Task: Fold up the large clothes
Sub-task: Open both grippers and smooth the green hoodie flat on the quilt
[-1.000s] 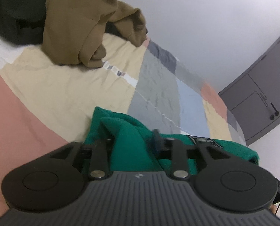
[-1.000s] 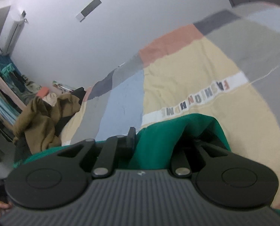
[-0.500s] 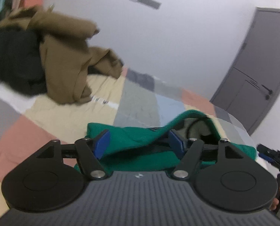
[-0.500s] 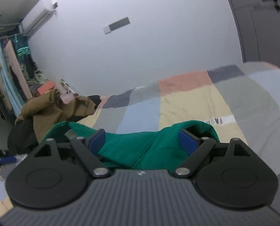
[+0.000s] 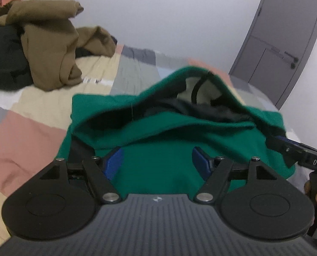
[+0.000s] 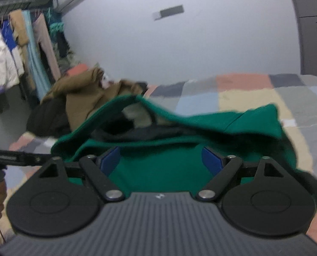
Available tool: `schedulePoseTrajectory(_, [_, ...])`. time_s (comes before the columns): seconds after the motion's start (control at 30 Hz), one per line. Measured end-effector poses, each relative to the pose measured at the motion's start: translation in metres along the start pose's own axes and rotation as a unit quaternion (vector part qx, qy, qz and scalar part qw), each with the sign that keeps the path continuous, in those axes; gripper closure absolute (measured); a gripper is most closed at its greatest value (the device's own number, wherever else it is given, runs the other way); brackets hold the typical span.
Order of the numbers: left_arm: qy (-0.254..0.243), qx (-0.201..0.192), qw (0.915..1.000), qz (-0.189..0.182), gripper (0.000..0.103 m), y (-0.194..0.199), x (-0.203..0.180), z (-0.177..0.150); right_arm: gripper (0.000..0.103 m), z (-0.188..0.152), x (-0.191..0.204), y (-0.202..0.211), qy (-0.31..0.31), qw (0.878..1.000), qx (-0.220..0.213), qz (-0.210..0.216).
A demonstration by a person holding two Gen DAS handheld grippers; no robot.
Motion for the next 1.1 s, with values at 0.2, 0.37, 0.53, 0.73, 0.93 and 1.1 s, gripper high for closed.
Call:
schedulePoseTrajectory(0.2, [0.008, 0.033, 0.9991, 0.023, 0.028, -0.031, 0.013, 0.002, 0.032, -0.004, -0.009, -0.036, -0.009, 0.998, 0.045, -0.053])
schedulePoseTrajectory(0.37, [0.03, 0.027, 0.9984, 0.04, 0.028, -0.046, 0.035, 0.013, 0.031, 0.009, -0.027, -0.058, -0.029, 0.996, 0.039, -0.076])
schedulePoseTrajectory(0.53, [0.034, 0.009, 0.9973, 0.065, 0.028, -0.062, 0.05, 0.034, 0.04, 0.028, -0.038, -0.083, -0.017, 0.994, 0.038, -0.104])
schedulePoseTrajectory(0.73, [0.053, -0.007, 0.9963, 0.068, 0.028, -0.077, 0.07, 0.049, 0.045, 0.049, -0.07, -0.117, -0.108, 0.989, 0.05, -0.093])
schedulePoseTrajectory(0.93, [0.067, -0.059, 0.9935, 0.071, 0.028, -0.081, 0.081, 0.066, 0.044, 0.059, -0.088, -0.124, -0.112, 0.988, 0.023, -0.104])
schedulePoseTrajectory(1.1, [0.08, -0.091, 0.991, 0.057, 0.028, -0.08, 0.084, 0.077, 0.042, 0.059, -0.097, -0.128, -0.113, 0.987, 0.002, -0.117])
Point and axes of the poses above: each gripper's, at about its wrist camera, not at the fingertips, and y roughly against the way its jaws point, x to its left, z to its top, the point moved 1 cm from there along -y, roughly the way its jaws point, and after that the axes turned 10 degrees about x, right-handed, at the moved point
